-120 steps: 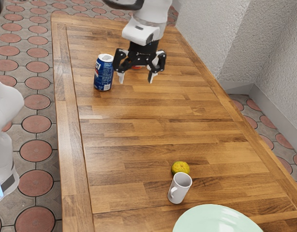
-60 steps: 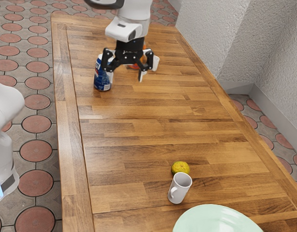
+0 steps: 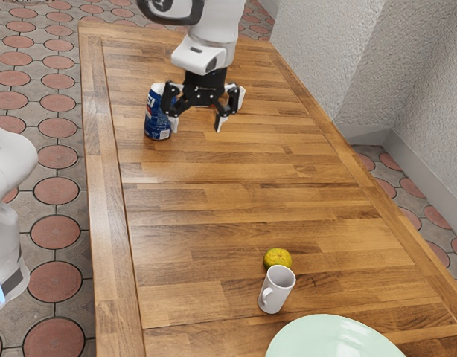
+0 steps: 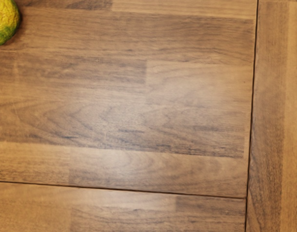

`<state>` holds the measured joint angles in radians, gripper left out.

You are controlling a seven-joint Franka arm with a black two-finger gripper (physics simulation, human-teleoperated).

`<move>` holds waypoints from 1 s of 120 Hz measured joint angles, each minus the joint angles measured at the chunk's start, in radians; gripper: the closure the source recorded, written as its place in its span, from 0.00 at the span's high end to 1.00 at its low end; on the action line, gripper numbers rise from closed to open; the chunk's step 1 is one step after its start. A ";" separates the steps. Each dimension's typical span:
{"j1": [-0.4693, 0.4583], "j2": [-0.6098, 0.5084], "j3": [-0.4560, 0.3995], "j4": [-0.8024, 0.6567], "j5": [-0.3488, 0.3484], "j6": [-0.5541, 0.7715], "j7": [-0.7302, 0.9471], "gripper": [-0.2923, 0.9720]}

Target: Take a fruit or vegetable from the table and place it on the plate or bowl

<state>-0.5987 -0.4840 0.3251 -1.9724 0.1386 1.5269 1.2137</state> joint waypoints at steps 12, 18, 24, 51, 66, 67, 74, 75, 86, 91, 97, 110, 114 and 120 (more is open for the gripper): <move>-0.022 0.032 0.000 -0.007 -0.004 0.011 0.001 0.77; -0.021 0.036 0.004 -0.008 -0.004 0.018 0.001 0.77; -0.023 0.043 0.021 -0.008 -0.003 0.026 0.002 0.77; -0.023 0.056 0.035 -0.007 0.001 0.045 0.003 0.77; -0.015 0.050 0.050 -0.003 0.011 0.045 0.004 0.77; -0.014 0.049 0.051 -0.002 0.012 0.045 0.004 0.77; -0.013 0.049 0.060 -0.001 0.020 0.045 0.005 0.77; -0.013 0.049 0.062 -0.001 0.021 0.046 0.005 0.77; -0.014 0.052 0.078 -0.004 0.027 0.054 0.005 0.77; -0.016 0.059 0.085 -0.013 0.029 0.065 0.005 0.77; -0.033 0.087 0.088 -0.020 0.030 0.079 0.005 0.77; -0.164 0.136 0.088 -0.020 0.023 0.112 0.004 0.77; -0.197 0.162 0.087 -0.018 0.017 0.123 0.003 0.77; -0.226 0.203 0.086 -0.017 0.008 0.144 0.002 0.77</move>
<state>-0.8248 -0.2812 0.4115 -1.9893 0.1469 1.6705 1.2157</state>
